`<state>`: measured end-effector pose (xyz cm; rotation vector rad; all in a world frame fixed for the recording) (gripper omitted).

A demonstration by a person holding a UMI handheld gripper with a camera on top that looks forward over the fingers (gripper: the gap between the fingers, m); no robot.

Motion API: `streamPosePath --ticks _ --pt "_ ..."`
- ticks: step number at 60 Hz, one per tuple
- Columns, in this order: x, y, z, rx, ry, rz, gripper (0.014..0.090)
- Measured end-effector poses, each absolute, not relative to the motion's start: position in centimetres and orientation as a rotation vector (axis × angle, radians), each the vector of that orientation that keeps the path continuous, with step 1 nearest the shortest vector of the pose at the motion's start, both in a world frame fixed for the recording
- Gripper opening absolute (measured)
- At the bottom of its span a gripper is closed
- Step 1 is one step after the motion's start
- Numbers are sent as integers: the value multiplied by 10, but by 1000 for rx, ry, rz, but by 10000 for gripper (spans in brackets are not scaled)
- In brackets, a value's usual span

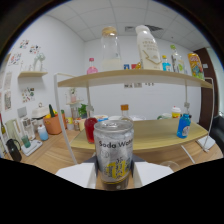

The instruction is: Make me a cup of Mojito.

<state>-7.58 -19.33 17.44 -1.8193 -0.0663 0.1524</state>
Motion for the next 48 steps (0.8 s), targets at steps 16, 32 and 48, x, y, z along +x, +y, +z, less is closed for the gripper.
streamPosePath --ticks 16,32,48 --pt "-83 -187 115 -1884 -123 144 509" --pt "-92 -189 78 -1935 -141 158 508" --pt "-84 -195 69 -1913 -151 132 522"
